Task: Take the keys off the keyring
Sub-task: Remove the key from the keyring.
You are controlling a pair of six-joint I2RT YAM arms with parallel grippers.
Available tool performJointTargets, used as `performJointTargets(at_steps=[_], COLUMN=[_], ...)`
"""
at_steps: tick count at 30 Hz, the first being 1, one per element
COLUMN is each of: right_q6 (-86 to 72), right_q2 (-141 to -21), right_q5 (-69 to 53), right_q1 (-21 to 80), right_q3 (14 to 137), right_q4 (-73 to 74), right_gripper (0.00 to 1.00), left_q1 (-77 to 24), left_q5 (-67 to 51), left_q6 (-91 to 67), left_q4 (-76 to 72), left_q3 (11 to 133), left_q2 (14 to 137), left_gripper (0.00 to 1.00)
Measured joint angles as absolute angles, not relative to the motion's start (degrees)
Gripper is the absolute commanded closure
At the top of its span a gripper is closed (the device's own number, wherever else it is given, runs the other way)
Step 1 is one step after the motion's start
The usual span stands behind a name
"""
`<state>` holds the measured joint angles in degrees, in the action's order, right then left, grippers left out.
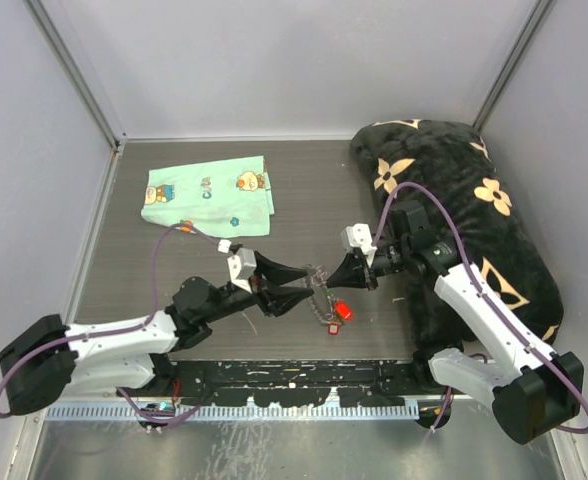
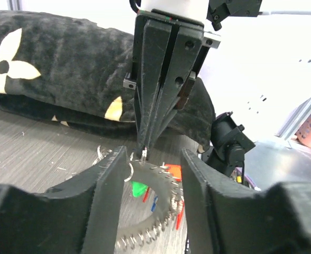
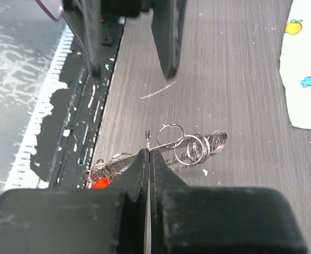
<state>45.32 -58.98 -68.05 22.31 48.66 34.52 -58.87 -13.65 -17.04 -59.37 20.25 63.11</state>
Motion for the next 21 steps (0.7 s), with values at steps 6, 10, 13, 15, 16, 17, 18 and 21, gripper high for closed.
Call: performJointTargets(at_steps=[6,10,13,15,16,17,18,21], right_q6=[55.7,59.7,61.9,63.5,64.1,64.8,65.3,66.9], right_q2=[-61.2,-62.6,-63.6,-64.2,-64.3,-64.4,-64.5,-64.5], right_q5=[-63.4,-62.0,-61.9,-61.9,-61.9,-62.0,-62.0,-62.0], right_q1=[22.3,21.9,21.1,20.3,20.0,19.6,19.4,19.1], right_q3=[53.0,53.6,53.9,54.0,54.0,54.0,54.0,54.1], right_q4=[44.5,48.7,50.7,52.1,52.6,53.1,53.5,54.7], right_gripper=[0.99,0.99,0.99,0.99,0.99,0.99,0.99,0.99], left_q1=[-58.9,-58.9,-58.9,-58.9,-58.9,-58.9,-58.9,-58.9], left_q5=[-10.1,-9.2,-10.2,-11.2,-11.8,-12.3,-12.9,-14.0], left_q6=[-18.9,-21.8,-22.9,-22.5,-21.7,-20.9,-19.7,-16.8], left_q4=[-46.2,-41.9,-41.2,-40.6,-40.4,-40.4,-40.5,-42.0], left_q3=[20.2,20.2,20.2,20.4,20.6,20.7,21.0,21.8], left_q2=[51.1,49.0,50.3,51.6,52.5,53.6,54.8,58.2], left_gripper=[0.33,0.3,0.3,0.31,0.31,0.32,0.32,0.33])
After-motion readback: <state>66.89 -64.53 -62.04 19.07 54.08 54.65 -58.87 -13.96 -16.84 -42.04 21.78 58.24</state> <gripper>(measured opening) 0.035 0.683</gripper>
